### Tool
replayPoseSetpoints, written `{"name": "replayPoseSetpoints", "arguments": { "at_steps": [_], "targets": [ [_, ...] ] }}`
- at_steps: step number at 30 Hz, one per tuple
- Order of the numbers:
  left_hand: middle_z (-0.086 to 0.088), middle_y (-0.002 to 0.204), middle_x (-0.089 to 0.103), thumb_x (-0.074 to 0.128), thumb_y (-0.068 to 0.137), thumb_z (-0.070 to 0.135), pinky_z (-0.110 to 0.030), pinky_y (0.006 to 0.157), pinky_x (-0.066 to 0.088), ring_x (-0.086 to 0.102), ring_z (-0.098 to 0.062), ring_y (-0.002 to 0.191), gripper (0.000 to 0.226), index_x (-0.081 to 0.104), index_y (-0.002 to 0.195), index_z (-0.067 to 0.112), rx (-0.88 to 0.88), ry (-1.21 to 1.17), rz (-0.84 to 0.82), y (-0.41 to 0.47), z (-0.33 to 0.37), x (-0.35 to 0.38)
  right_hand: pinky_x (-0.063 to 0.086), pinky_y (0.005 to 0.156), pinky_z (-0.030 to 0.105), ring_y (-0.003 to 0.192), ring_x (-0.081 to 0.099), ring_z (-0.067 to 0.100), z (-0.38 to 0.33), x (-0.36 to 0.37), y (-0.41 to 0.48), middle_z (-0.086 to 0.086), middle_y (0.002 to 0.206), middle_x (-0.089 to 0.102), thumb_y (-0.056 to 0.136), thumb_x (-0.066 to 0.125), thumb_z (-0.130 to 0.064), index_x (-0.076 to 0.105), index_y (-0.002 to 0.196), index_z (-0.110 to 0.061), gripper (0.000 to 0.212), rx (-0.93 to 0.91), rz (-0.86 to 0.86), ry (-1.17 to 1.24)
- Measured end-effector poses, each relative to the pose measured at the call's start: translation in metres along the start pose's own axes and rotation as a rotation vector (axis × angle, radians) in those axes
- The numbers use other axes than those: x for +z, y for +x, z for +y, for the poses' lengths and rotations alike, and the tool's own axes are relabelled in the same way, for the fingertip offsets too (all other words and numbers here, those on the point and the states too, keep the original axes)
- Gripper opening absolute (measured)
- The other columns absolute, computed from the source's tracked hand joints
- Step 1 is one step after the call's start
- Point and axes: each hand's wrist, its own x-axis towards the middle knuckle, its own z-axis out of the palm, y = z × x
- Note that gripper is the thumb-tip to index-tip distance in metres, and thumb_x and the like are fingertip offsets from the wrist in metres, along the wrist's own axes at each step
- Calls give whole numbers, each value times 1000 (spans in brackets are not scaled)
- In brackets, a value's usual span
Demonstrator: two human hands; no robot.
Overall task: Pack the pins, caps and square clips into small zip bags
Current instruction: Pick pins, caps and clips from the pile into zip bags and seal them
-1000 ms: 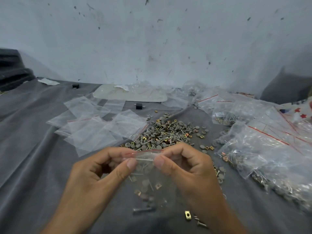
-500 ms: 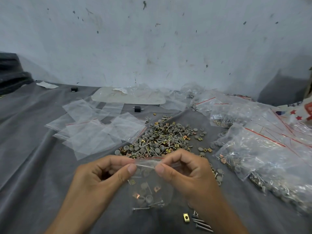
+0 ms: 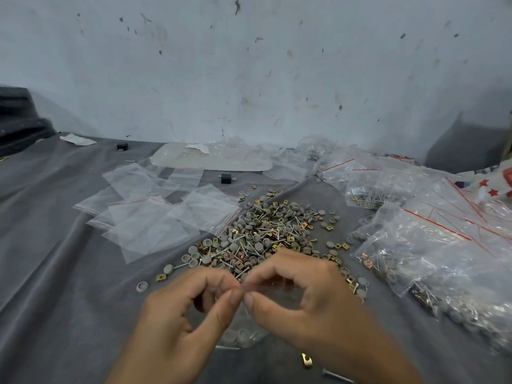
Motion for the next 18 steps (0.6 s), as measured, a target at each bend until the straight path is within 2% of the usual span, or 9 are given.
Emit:
{"name": "replayPoseSetpoints", "arguments": {
  "at_steps": [5,9,12,15,18],
  "targets": [
    [8,62,56,67,79,52,-16,60,42,48,-1,59,16,71,87,39,-12,-35,-3,0,1,0,44,67,14,77,64,9,-6,1,0,-15,78,65,81,78,-20,75,82,-22,4,-38,45,-62],
    [14,61,56,68,79,52,-13,59,42,47,2,59,17,72,87,38,-2,-37,-8,-1,1,-4,44,66,14,75,62,6,-10,2,0,-14,78,65,79,78,-18,74,81,-21,5,-80,72,-113],
    [10,63,55,67,80,54,-13,60,43,48,1,59,16,72,88,42,23,2,-13,-1,1,-5,40,64,11,69,59,4,-11,-1,-1,-14,74,63,74,79,-16,72,74,-20,8,-100,107,-186],
    [7,61,55,68,80,52,-10,61,42,47,3,59,17,72,89,40,29,32,41,-1,0,-10,40,63,9,68,60,5,-10,-11,-3,-15,70,63,71,75,-19,70,69,-21,6,-72,139,-191],
    [9,62,55,68,80,51,-9,64,43,49,3,60,19,73,91,36,24,33,72,0,-1,-13,43,61,13,68,61,9,-4,-21,-6,-13,69,63,72,72,-21,69,68,-21,5,-52,165,-197]
  ]
}}
